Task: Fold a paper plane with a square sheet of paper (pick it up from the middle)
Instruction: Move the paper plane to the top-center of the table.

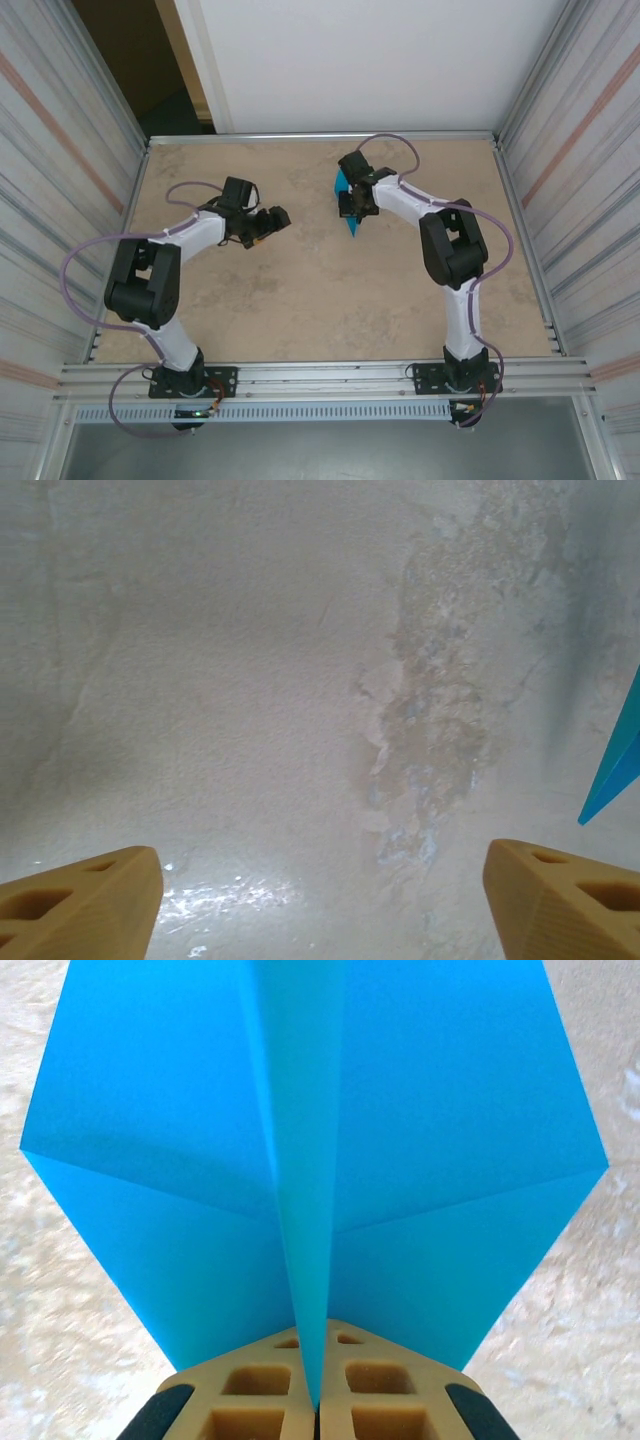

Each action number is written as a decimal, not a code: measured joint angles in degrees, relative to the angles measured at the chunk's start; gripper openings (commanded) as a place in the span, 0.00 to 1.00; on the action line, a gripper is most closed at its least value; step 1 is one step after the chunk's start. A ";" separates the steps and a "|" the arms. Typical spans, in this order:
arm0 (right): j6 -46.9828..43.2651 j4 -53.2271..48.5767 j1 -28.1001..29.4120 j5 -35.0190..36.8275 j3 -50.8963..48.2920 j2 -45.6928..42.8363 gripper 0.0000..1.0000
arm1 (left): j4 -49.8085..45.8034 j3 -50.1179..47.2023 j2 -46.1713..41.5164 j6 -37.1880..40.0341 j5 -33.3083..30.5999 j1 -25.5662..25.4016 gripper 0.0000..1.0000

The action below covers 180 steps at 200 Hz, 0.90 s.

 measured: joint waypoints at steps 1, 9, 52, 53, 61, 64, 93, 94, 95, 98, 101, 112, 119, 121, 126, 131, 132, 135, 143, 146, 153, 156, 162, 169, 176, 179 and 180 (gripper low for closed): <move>-0.07 -0.07 -0.02 0.02 0.09 0.07 0.09 | -0.02 0.00 0.00 0.00 0.00 0.00 0.88; -0.44 -0.50 -0.28 0.35 1.07 1.05 0.09 | -0.48 -0.02 -0.11 0.24 -0.42 0.00 0.89; -1.84 -2.93 -2.05 0.42 4.04 4.61 0.17 | -1.55 -0.70 -0.48 1.29 -2.58 0.00 0.95; -1.86 -2.95 -2.08 0.39 4.07 4.66 0.17 | -1.57 -0.70 -0.52 1.29 -2.60 0.00 0.95; -1.92 -3.19 -2.29 0.39 4.26 5.01 0.20 | -2.01 -0.79 -0.72 1.42 -3.02 0.00 0.96; -1.95 -3.34 -2.36 0.42 4.33 5.09 0.21 | -2.14 -0.79 -0.79 1.53 -3.08 0.00 0.96; -2.19 -4.42 -2.47 0.44 4.35 5.79 0.27 | -2.29 -0.76 -1.16 1.99 -3.41 0.00 0.96; -2.19 -4.44 -2.47 0.44 4.35 5.81 0.27 | -2.32 -0.76 -1.16 1.99 -3.43 0.00 0.96; -2.21 -4.46 -2.47 0.44 4.35 5.84 0.27 | -2.34 -0.76 -1.16 2.01 -3.43 0.00 0.96; -2.21 -4.63 -2.47 0.44 4.37 5.86 0.28 | -2.36 -0.79 -1.16 2.05 -3.43 0.00 0.96; -2.23 -4.72 -2.47 0.44 4.37 5.95 0.28 | -2.38 -0.79 -1.16 2.12 -3.41 0.00 0.96; -2.21 -4.96 -2.47 0.44 4.44 6.10 0.29 | -2.43 -0.76 -1.16 2.14 -3.41 0.00 0.96; -2.21 -5.09 -2.47 0.44 4.52 6.21 0.31 | -2.40 -0.76 -1.16 2.14 -3.41 0.00 0.96; -2.23 -5.14 -2.47 0.44 4.55 6.25 0.31 | -2.43 -0.76 -1.16 2.14 -3.41 0.00 0.96; -2.21 -5.25 -2.47 0.44 4.68 6.34 0.32 | -2.43 -0.76 -1.16 2.14 -3.41 0.00 0.97; -2.21 -5.33 -2.47 0.44 4.81 6.38 0.32 | -2.43 -0.76 -1.16 2.14 -3.39 0.00 0.97; -2.21 -5.33 -2.47 0.44 4.85 6.38 0.32 | -2.43 -0.76 -1.16 2.14 -3.41 0.00 0.97; -2.23 -5.35 -2.47 0.44 4.92 6.45 0.32 | -2.43 -0.76 -1.16 2.14 -3.41 0.00 0.97; -2.23 -5.46 -2.47 0.48 5.11 6.58 0.32 | -2.43 -0.79 -1.16 2.14 -3.39 0.00 0.97; -2.21 -5.49 -2.47 0.50 5.16 6.58 0.32 | -2.43 -0.76 -1.16 2.14 -3.39 0.00 0.97; -2.23 -5.51 -2.47 0.59 5.18 6.64 0.32 | -2.43 -0.76 -1.16 2.14 -3.39 0.00 0.97; -2.23 -5.51 -2.47 0.61 5.18 6.67 0.32 | -2.43 -0.79 -1.16 2.14 -3.39 0.00 0.97; -2.23 -5.51 -2.47 0.63 5.18 6.69 0.32 | -2.43 -0.76 -1.16 2.14 -3.39 0.00 0.97; -2.21 -5.51 -2.47 0.70 5.20 6.73 0.32 | -2.40 -0.76 -1.16 2.14 -3.39 0.00 0.97; -2.21 -5.57 -2.47 0.81 5.35 6.84 0.33 | -2.43 -0.76 -1.16 2.14 -3.39 0.00 0.97; -2.21 -5.60 -2.47 0.83 5.44 6.93 0.33 | -2.43 -0.76 -1.16 2.14 -3.37 0.00 0.97; -2.21 -5.60 -2.47 0.83 5.46 6.95 0.33 | -2.43 -0.76 -1.16 2.14 -3.39 0.00 0.97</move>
